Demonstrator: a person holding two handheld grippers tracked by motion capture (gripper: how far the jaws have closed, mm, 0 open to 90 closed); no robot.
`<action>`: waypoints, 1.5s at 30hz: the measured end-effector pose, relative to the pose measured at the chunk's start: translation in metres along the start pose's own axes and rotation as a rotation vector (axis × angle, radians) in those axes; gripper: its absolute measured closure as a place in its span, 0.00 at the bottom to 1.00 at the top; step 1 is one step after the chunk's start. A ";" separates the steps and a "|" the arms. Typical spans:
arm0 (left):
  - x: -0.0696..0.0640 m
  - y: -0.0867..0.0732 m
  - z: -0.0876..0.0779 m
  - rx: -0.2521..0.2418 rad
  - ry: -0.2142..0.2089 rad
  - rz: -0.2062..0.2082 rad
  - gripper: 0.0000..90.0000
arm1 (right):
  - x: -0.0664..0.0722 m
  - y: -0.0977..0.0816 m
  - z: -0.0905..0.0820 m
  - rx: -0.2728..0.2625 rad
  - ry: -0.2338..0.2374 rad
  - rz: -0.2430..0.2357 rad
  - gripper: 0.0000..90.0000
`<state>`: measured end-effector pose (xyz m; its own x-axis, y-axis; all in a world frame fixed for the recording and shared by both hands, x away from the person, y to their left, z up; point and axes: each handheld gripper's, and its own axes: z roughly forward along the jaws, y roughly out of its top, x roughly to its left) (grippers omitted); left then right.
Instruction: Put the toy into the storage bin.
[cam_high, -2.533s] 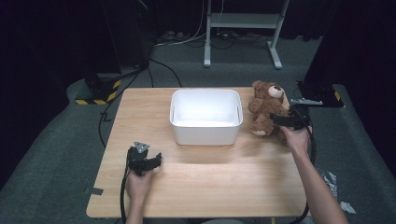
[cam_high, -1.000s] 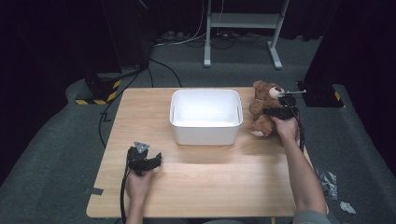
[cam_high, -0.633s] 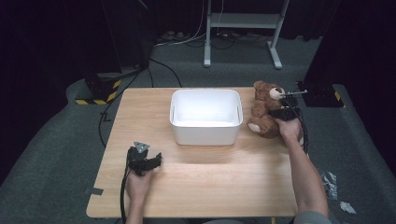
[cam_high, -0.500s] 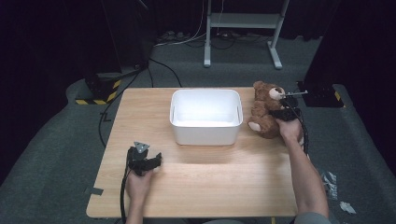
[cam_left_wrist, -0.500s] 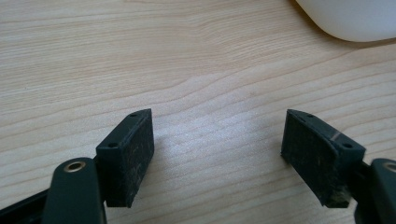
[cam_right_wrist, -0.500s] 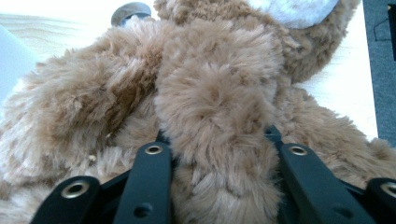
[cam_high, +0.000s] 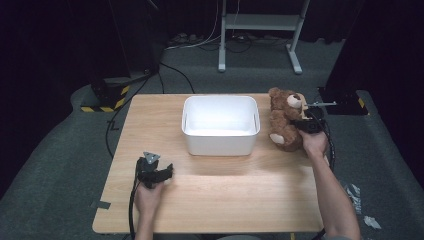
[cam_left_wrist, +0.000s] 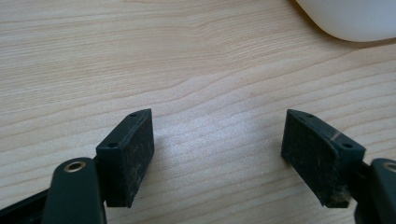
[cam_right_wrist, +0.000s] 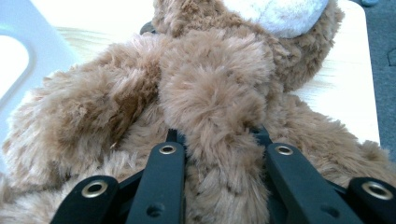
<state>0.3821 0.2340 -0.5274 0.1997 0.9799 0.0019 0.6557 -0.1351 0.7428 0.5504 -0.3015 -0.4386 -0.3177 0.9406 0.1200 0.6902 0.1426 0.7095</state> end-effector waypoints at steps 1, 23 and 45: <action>0.000 0.000 0.000 0.000 0.000 0.000 0.28 | 0.000 -0.001 -0.002 -0.004 0.005 -0.005 0.84; 0.000 0.000 0.000 0.000 0.001 0.000 0.28 | 0.016 -0.020 -0.055 -0.171 0.184 -0.070 0.84; 0.000 0.000 0.000 -0.003 0.000 -0.003 0.28 | 0.034 -0.016 -0.093 -0.252 0.256 -0.138 0.84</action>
<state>0.3821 0.2337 -0.5276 0.1975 0.9803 -0.0005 0.6544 -0.1315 0.7446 0.4687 -0.3007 -0.3814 -0.5703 0.8060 0.1585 0.4583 0.1521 0.8757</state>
